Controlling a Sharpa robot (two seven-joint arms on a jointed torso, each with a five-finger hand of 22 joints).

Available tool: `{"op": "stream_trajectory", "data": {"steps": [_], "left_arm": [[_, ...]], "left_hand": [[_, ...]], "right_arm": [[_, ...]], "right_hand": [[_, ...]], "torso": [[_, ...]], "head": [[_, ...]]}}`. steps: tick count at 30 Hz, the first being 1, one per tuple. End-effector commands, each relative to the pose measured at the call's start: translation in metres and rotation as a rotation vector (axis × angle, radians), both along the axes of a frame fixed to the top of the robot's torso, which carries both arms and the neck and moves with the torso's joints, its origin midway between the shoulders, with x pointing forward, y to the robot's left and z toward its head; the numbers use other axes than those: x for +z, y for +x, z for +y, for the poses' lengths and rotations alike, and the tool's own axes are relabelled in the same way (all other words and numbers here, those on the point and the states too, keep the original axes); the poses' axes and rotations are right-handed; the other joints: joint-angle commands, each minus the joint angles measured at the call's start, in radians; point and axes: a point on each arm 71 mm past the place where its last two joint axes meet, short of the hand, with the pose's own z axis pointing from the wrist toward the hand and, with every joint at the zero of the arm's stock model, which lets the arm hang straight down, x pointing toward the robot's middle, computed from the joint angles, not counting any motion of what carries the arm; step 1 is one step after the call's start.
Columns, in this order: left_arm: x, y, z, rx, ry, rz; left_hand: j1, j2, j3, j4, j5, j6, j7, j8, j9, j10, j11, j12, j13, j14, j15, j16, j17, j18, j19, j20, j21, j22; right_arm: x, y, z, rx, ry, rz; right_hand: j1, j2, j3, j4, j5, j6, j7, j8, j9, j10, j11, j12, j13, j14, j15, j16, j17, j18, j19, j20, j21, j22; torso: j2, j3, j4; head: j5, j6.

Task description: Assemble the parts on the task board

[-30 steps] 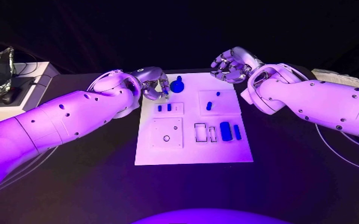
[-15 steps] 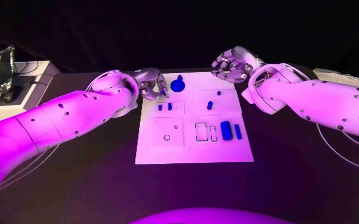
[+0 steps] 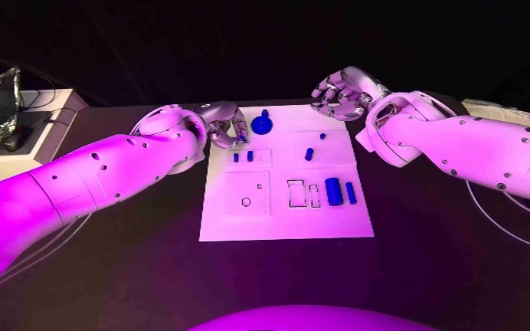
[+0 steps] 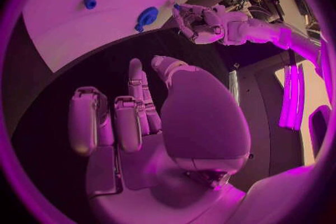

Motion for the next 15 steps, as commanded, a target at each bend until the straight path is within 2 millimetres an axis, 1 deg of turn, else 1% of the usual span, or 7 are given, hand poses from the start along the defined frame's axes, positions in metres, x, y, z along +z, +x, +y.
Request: {"op": "stream_trajectory", "data": {"steps": [1,4,10,15], "left_arm": [[-0.0007,-0.0013,-0.0038,-0.014,0.007,0.006],[-0.0009,-0.0017,-0.0050,-0.017,0.006,0.007],[-0.0010,-0.0020,-0.0060,-0.019,0.005,0.007],[-0.0015,-0.0022,-0.0067,-0.020,0.007,0.012]], "left_hand": [[-0.011,-0.002,-0.002,-0.004,-0.002,0.009,-0.001,-0.002,0.002,0.009,0.001,-0.002,0.000,0.005,0.003,0.001,0.001,-0.012,0.003,0.000,0.005,0.001],[-0.012,-0.002,-0.002,-0.004,-0.002,0.010,-0.001,-0.003,0.002,0.010,0.001,-0.004,0.001,0.005,0.003,0.000,-0.001,-0.012,0.003,0.000,0.004,0.001],[-0.012,-0.002,-0.002,-0.004,-0.002,0.011,-0.001,-0.003,0.003,0.012,0.001,-0.005,0.001,0.005,0.003,0.000,-0.001,-0.013,0.004,0.000,0.005,0.001],[-0.012,-0.002,-0.002,-0.004,-0.002,0.011,-0.001,-0.003,0.003,0.012,0.001,-0.005,0.001,0.005,0.003,0.000,-0.001,-0.013,0.004,0.000,0.005,0.001]], "right_arm": [[0.0000,-0.0006,0.0019,0.018,-0.009,-0.004],[0.0000,-0.0006,0.0019,0.018,-0.009,-0.004],[0.0000,-0.0006,0.0019,0.018,-0.009,-0.004],[0.0000,-0.0007,0.0018,0.018,-0.010,-0.004]], "right_hand": [[0.000,-0.011,0.006,-0.003,0.005,0.002,0.004,0.006,0.001,0.004,-0.002,-0.004,-0.001,0.062,0.003,0.003,0.077,0.003,0.028,-0.002,0.000,0.123],[0.000,-0.011,0.006,-0.003,0.005,0.002,0.004,0.006,0.001,0.004,-0.002,-0.004,-0.001,0.062,0.003,0.003,0.077,0.003,0.028,-0.002,0.000,0.123],[0.000,-0.011,0.006,-0.003,0.005,0.002,0.004,0.006,0.001,0.004,-0.002,-0.004,-0.001,0.062,0.003,0.003,0.077,0.003,0.028,-0.002,0.000,0.123],[0.000,-0.011,0.006,-0.003,0.005,0.002,0.004,0.006,0.001,0.004,-0.002,-0.004,-0.001,0.062,0.003,0.003,0.077,0.003,0.028,-0.002,0.000,0.123]], "torso": [[-0.001,-0.0010,0.0005],[-0.001,-0.0014,-0.0004],[-0.001,-0.0008,-0.0006],[0.000,-0.0016,0.0001]], "head": [[0.000,-0.002],[0.000,-0.002],[-0.001,-0.002],[-0.002,-0.002]]}}
